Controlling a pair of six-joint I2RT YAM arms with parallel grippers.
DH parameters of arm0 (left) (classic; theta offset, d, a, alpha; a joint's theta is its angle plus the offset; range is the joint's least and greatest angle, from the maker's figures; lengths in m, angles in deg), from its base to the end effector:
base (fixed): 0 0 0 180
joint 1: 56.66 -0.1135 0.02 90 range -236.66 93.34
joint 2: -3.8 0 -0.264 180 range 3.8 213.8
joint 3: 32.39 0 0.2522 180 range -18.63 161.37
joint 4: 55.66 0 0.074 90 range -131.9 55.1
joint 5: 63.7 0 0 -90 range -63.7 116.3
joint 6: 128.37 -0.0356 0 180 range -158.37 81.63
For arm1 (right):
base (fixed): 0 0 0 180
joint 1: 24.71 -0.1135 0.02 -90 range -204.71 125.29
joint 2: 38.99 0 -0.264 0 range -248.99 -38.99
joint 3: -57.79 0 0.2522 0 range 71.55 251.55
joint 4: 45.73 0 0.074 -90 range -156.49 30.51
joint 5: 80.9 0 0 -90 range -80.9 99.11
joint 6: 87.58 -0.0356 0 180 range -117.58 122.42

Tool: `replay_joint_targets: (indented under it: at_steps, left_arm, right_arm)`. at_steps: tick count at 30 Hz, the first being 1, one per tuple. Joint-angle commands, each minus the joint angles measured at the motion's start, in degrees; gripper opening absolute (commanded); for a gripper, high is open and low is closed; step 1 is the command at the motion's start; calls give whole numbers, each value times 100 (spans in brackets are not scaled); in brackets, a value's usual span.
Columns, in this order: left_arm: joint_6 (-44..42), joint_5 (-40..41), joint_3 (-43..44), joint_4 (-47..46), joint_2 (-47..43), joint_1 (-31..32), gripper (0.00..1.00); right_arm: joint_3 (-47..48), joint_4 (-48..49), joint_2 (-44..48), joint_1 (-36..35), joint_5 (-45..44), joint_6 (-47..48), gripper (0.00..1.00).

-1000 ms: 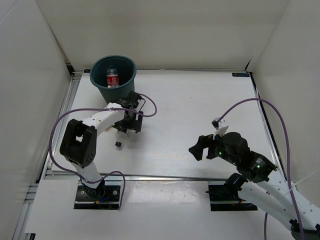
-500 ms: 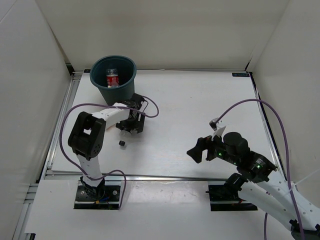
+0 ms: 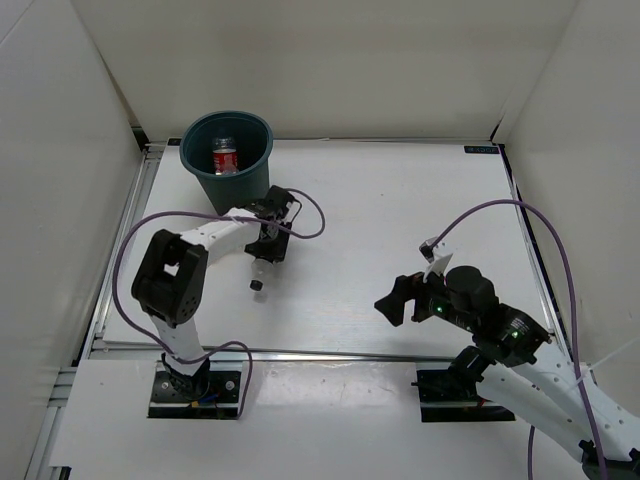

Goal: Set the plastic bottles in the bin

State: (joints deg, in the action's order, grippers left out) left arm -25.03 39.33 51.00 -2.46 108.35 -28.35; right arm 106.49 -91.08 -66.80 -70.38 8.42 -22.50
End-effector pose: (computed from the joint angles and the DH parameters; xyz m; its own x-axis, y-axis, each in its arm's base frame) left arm 0.3127 -0.1593 0.1733 -0.9192 0.2398 -0.3124 0.2019 0.9680 0.1491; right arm 0.0855 0.0869 0.2812 -0.5606 0.0291 -0.8276 -0.5199 0.7655 0.3791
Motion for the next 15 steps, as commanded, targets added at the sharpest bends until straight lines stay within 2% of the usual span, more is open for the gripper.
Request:
replay_joint_targets:
  at_steps: [1,4,7,8,15]
  left_arm:
    - [-138,216,164,-94,-961,349,28]
    - [-288,427,594,10,-1515,656,28]
    - [-420,603,1499,64,-1893,790,28]
    - [-420,603,2049,125,-1947,850,29]
    - [-631,1227,4557,125,-1562,851,29]
  right_arm:
    - [30,118,65,-21,-116,14,100]
    - [31,118,65,-21,-168,14,100]
    - [31,118,65,-21,-168,14,100]
    - [31,118,5,-21,-168,14,100]
    - [-75,171,-49,-21,-221,-38,100]
